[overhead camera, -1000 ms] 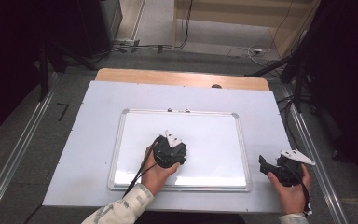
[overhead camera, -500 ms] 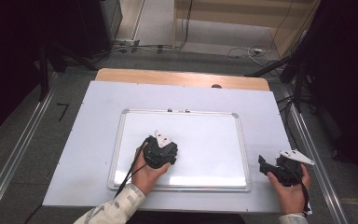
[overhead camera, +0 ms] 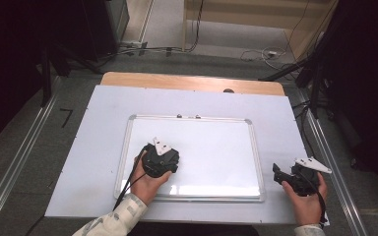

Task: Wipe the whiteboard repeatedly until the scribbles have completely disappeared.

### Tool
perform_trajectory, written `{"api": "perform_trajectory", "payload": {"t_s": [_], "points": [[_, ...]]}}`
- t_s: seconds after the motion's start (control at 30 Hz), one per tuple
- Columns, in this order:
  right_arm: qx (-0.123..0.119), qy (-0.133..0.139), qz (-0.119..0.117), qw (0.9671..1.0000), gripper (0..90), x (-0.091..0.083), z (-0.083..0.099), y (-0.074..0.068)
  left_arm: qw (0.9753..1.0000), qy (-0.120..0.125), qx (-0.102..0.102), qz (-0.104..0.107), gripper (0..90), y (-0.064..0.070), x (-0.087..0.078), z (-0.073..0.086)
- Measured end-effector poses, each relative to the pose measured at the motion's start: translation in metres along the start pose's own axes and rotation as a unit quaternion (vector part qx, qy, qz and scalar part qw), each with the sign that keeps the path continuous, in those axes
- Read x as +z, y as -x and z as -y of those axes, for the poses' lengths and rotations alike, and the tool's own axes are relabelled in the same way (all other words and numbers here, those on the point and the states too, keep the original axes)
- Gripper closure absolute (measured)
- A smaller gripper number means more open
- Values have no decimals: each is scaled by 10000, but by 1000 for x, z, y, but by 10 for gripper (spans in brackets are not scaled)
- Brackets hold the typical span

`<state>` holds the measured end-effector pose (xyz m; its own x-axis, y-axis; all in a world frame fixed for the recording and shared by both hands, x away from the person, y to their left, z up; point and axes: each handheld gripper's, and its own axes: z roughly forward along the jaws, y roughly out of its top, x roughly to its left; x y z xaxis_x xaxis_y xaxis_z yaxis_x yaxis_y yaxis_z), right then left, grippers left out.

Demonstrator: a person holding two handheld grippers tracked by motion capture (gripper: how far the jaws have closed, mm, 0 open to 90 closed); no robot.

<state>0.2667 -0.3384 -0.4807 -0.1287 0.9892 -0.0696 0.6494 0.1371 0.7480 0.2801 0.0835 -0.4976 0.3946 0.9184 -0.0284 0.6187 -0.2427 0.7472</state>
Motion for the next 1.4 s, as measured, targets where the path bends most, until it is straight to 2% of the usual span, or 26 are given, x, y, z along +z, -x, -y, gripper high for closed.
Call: {"api": "perform_trajectory", "payload": {"t_s": [0.1, 0.27, 0.37, 0.53, 0.7, 1.4], "points": [[-5, -4, -23, 10000, 193, 1, -1, -1, 9998, -23, -181, 57, 411, -6, -5, 0], [-17, -1, -24, 10000, 194, 2, -2, -3, 9990, 335, -299, -86, 411, -15, -25, -9], [-21, -2, -21, 10000, 193, 2, -2, -3, 9984, 405, -329, -201, 411, -20, -32, -9], [-13, 30, -19, 10000, 194, 1, -2, -2, 9973, 359, -565, -301, 410, -29, -36, -5], [-21, 53, -29, 10000, 193, 0, -3, -2, 9961, 392, -696, -375, 410, -37, -39, -2], [-23, 68, -34, 10000, 193, -1, -3, -1, 9924, 443, -971, -621, 410, -50, -53, 10]]}}
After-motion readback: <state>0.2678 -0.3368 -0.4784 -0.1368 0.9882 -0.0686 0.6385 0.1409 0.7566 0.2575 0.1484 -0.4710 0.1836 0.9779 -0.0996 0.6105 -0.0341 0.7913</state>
